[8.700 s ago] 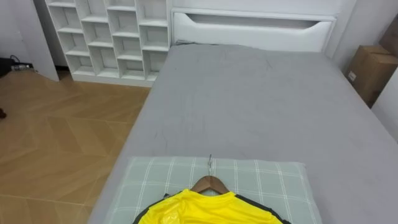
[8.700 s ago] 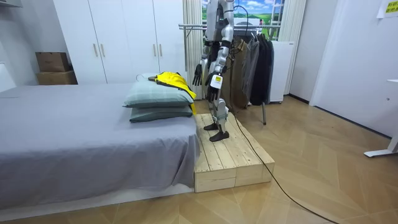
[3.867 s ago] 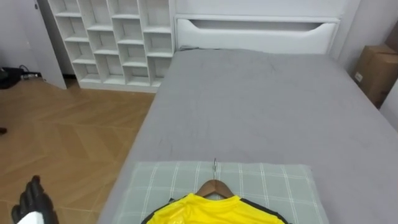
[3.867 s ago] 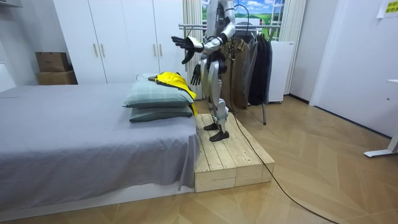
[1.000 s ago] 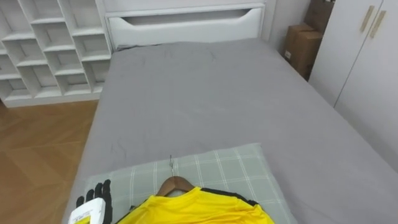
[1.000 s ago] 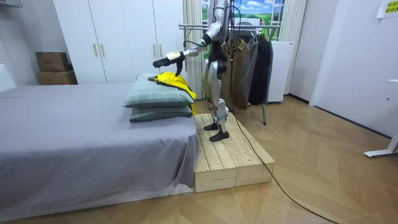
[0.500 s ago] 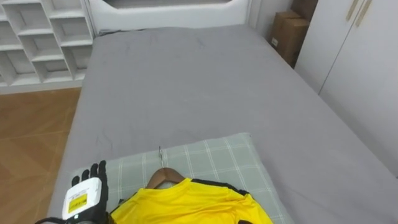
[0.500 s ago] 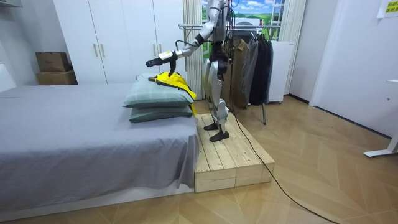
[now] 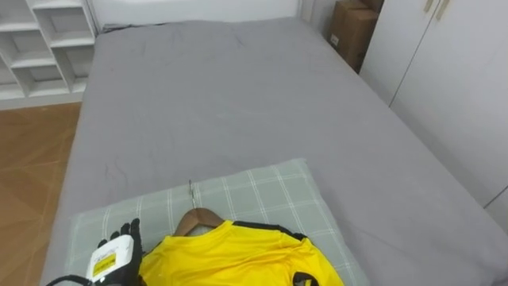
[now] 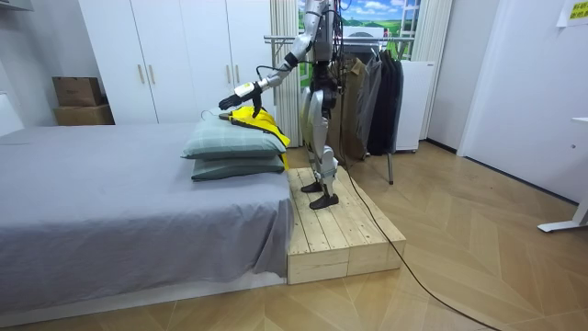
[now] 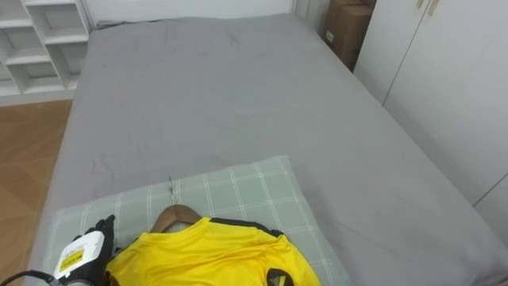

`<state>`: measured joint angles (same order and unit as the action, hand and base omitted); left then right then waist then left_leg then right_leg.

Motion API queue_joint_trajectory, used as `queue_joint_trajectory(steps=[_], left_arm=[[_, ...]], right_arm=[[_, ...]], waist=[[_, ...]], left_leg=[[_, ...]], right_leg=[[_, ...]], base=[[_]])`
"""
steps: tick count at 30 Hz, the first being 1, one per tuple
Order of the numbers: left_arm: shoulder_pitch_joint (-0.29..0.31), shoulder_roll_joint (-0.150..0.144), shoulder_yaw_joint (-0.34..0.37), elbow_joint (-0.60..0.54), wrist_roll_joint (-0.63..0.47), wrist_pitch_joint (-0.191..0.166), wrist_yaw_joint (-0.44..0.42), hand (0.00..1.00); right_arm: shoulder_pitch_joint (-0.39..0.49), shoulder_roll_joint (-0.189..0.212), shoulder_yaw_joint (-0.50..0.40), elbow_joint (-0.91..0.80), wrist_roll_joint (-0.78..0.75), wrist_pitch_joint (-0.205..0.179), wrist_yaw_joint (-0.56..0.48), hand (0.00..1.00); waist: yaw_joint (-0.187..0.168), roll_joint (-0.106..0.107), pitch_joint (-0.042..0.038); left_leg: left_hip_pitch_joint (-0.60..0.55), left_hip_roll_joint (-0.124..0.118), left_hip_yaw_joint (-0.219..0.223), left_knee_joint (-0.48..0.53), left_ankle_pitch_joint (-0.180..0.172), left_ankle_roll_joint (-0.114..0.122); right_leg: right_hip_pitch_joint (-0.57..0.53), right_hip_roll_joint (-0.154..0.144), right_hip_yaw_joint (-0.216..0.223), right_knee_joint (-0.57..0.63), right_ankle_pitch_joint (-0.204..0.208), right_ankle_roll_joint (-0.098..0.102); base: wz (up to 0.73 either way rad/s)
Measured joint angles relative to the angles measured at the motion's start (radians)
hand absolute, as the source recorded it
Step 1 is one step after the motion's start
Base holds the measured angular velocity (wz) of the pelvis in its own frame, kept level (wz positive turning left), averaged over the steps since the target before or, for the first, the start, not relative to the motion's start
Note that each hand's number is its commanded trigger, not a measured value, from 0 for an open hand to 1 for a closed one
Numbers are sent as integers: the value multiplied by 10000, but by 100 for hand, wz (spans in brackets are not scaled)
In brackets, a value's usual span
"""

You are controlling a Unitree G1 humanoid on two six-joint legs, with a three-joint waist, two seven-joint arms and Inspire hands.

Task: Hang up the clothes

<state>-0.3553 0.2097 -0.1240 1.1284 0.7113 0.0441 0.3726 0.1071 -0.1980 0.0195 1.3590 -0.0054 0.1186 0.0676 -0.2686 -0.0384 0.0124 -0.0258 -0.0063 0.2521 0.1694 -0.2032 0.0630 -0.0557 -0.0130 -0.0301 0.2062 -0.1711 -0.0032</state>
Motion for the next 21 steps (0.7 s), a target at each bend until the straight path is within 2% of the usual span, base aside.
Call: queue_joint_trajectory(steps=[9,15,21], left_arm=[[-44,-19,-186,50,-93,15,-790,0],[-49,-175,-189,670,-275,175,-1055,0],[-62,-192,-188,722,-334,190,-1181,0]], right_arm=[[-195,5,32,6,-43,34,-5,0],[-485,4,31,18,-61,47,-1,0],[-617,5,31,15,-28,48,6,0]], waist=[[18,-41,-10],[-9,-15,9],[-4,-10,11]], left_leg=[[-389,18,75,152,4,10],[-328,32,163,113,11,20],[-333,35,162,118,17,24]], right_leg=[[-475,-5,61,226,1,2],[-494,20,177,309,0,2],[-495,25,181,310,-1,1]], base=[[-1],[-5],[0]])
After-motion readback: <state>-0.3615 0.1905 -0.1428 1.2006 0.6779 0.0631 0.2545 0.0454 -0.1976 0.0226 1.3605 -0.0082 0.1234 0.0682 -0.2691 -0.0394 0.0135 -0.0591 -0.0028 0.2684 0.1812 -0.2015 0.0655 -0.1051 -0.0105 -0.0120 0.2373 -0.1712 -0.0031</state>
